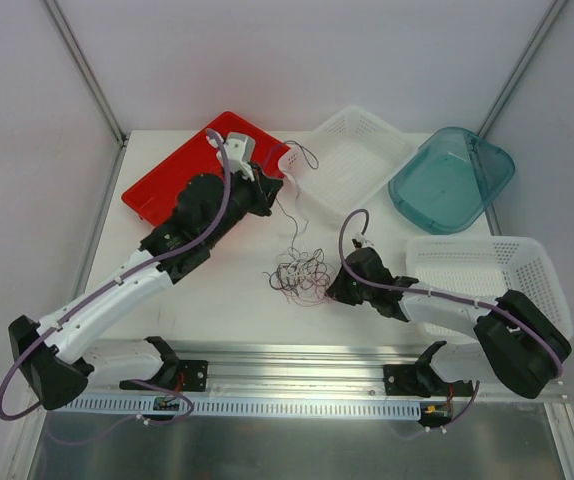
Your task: Untangle the cables
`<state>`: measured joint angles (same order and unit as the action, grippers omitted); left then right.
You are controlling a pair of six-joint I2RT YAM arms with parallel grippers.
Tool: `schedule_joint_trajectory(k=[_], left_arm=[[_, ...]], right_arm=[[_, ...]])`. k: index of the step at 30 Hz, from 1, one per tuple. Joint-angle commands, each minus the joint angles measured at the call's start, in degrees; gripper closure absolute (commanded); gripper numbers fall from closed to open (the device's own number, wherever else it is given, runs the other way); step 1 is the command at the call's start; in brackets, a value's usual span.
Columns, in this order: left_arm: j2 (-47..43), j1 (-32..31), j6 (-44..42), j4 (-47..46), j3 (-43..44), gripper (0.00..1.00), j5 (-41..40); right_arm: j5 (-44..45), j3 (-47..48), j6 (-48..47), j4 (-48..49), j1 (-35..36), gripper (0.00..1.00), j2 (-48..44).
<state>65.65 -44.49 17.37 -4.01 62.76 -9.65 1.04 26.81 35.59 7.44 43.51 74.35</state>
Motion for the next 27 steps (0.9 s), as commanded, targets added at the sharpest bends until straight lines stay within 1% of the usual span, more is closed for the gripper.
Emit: schedule_joint_trajectory(k=[1, 6, 12, 14, 16, 18, 20, 21, 23, 24, 26, 27], left_arm=[[-2.98, 2.91, -4.88, 0.05, 5.78, 1.00, -1.07], [-3.86, 7.13, -10.15, 2.43, 12.20, 1.00, -2.91], [-4.30, 8.89, -18.14, 3.57, 17.48, 1.00, -7.13], [-4.12, 9.16, -22.18, 3.66, 19.40, 1.00, -8.71], [-4.30, 9.59, -26.48, 5.05, 20.46, 1.00, -12.22], [-4.65, 10.47, -28.34, 5.68, 21.61, 1.00, -14.25], [-5.09, 11.00, -29.23, 6.29, 22.22, 1.00, -13.91], [-5.44, 10.92, -29.06, 7.08, 22.23, 1.00, -13.21], [-5.53, 10.92, -27.04, 7.70, 21.70, 1.00, -9.17], [-5.27, 11.00, -26.16, 8.05, 21.44, 1.00, -7.77], [-4.65, 10.92, -23.53, 8.23, 20.74, 1.00, -4.86], [-3.52, 11.00, -22.56, 8.23, 20.56, 1.00, -3.81]], right_arm=[[2.39, -1.14, 1.06, 0.03, 0.18, 0.99, 0.27], [3.44, -1.85, 0.70, -2.69, 0.26, 0.99, -0.16], [6.42, -0.88, -0.70, -7.17, 0.09, 0.99, -2.45], [7.39, -0.44, -1.84, -9.81, -0.09, 0.99, -3.94], [8.36, -0.18, -2.37, -11.92, -0.52, 0.99, -4.82], [9.07, -0.09, -2.90, -13.85, -0.88, 0.99, -5.96], [9.24, 0.26, -4.03, -14.99, -0.97, 0.99, -7.10], [9.33, 1.13, -4.56, -16.74, -0.97, 0.96, -8.07], [9.59, 2.28, -5.62, -18.68, -0.88, 0.92, -9.48], [10.03, 2.98, -6.84, -21.04, -0.79, 0.87, -10.27], [10.91, 5.44, -8.08, -23.78, -0.88, 0.82, -13.34], [12.13, 6.67, -9.22, -26.84, -0.88, 0.76, -14.66]])
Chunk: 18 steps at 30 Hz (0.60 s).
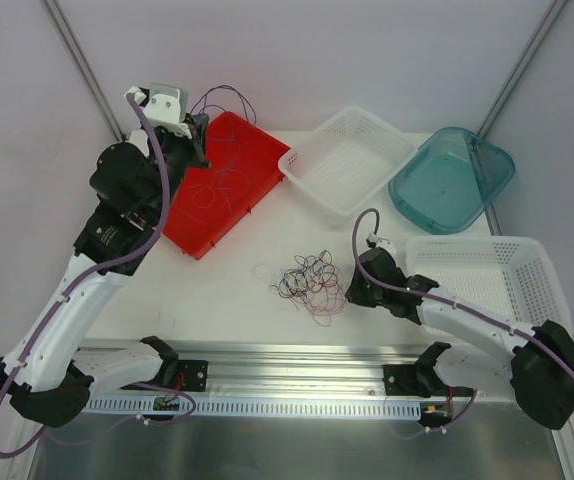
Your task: Untangle the cables
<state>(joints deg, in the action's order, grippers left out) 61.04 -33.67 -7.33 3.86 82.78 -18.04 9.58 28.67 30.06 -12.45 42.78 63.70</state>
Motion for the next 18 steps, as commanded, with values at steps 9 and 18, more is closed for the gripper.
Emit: schedule_joint_trajectory(k=[9, 18], left_arm=[[12.95, 0.18, 9.78, 0.10, 5.62, 1.00, 12.76], [32.38, 0.18, 14.10, -1.74, 18.54, 1.00, 19.61]], right_arm=[[7.03, 18.96, -11.69, -22.69, -0.07, 0.14, -16.41], [6.85, 23.19, -14.33, -28.95, -0.07, 0.00, -24.31]])
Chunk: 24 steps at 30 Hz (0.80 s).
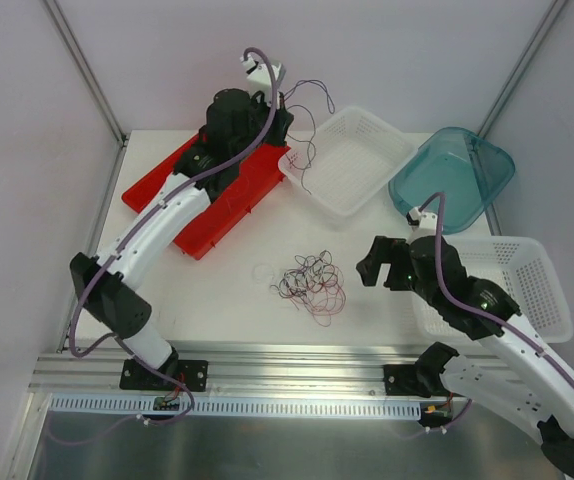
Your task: Untangle the cables
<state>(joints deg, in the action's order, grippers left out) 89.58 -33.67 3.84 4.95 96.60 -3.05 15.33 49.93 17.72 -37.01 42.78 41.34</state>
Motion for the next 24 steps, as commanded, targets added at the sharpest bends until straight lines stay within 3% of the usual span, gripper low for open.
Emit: schedule_joint_trajectory(k=[1, 11, 13, 14, 17, 18, 23, 24], left_arm=[[7.07, 0.10, 3.02, -2.93, 6.83, 1.00, 4.89], [30.79, 0.18, 5.92, -4.86, 26.08, 0.97, 9.02], [36.68, 0.18, 6.18, -4.77, 31.16, 0.86, 9.29], [38.55, 0.27, 6.18, -4.86, 32.68, 0.72, 9.29], [44.27, 1.06, 7.41, -4.78, 37.17, 0.49, 9.73], [45.15, 1.41, 8.98, -4.86, 37.69, 0.45, 10.69], [42.27, 2.73, 11.72, -4.86, 32.44, 0.24, 13.15], [40.34, 2.65, 11.29, -4.78, 30.51, 0.15, 14.20]], right_arm=[[1.02, 1.84, -1.98, -4.47, -0.07, 0.00, -2.40], [1.27, 0.61, -4.35, -4.82, -0.07, 0.00, -4.25], [1.45, 0.43, -4.62, -5.08, -0.07, 0.00, -4.08], [1.54, 0.17, -4.62, -5.35, -0.16, 0.03, -3.82], [1.45, -0.80, -4.36, -5.35, -0.07, 0.03, -3.99], [1.45, -1.06, -4.27, -5.35, -0.16, 0.03, -4.08], [2.16, -1.86, -4.09, -5.52, -0.16, 0.03, -4.52], [2.24, -1.77, -4.09, -5.44, -0.16, 0.03, -4.08]])
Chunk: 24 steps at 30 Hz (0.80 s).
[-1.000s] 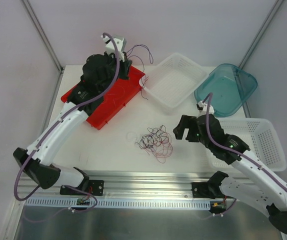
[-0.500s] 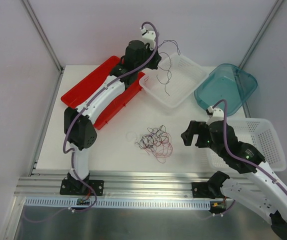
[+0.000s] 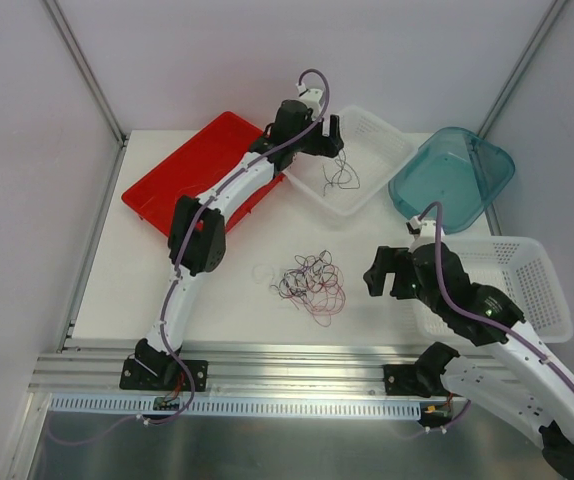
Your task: Untangle the cables
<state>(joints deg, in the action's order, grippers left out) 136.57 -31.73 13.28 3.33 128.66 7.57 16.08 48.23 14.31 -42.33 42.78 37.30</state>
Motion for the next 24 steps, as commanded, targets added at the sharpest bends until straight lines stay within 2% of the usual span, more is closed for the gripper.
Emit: schedule_joint_trajectory(k=[1, 3, 5, 10, 14, 15, 18, 21, 24], left_arm=[[-7.63, 0.70, 1.58, -3.16, -2.44, 0.12, 4.20], [-9.74, 0.79, 1.49, -3.24, -5.07, 0.04, 5.25], [-12.55, 0.79, 1.49, -3.24, -6.84, 0.01, 5.87], [-13.27, 1.05, 2.36, -2.29, -7.73, 0.01, 2.63], [-7.13, 1.67, 1.85, -0.88, -2.64, 0.02, 3.06], [-3.11, 1.58, 1.32, 0.43, 1.64, 0.02, 3.41], [2.46, 1.67, -1.06, 9.57, 10.18, 0.01, 3.94], [-1.11, 1.58, -1.94, 10.47, 3.21, 0.01, 3.85], [-6.82, 1.49, -3.61, 10.38, -4.45, 0.01, 2.80]], right_arm=[[1.59, 0.11, -0.77, -0.13, -0.07, 0.03, 0.23], [1.24, 0.46, -0.77, -0.21, -0.07, 0.03, 0.93], [0.71, 0.73, -0.60, -0.13, -0.16, 0.03, 1.20], [0.36, 1.52, 0.46, -1.79, -0.16, 0.03, 1.37], [0.62, 0.82, 1.86, -3.02, -0.16, 0.03, -0.21], [0.71, 0.73, 1.95, -3.20, -0.07, 0.03, -0.47], [1.59, 0.90, 1.95, -4.43, -0.07, 0.03, -0.82], [3.17, 0.64, -0.50, -3.56, -0.16, 0.03, -0.21], [3.44, 1.69, -6.11, 2.06, -0.42, 0.03, 3.64]])
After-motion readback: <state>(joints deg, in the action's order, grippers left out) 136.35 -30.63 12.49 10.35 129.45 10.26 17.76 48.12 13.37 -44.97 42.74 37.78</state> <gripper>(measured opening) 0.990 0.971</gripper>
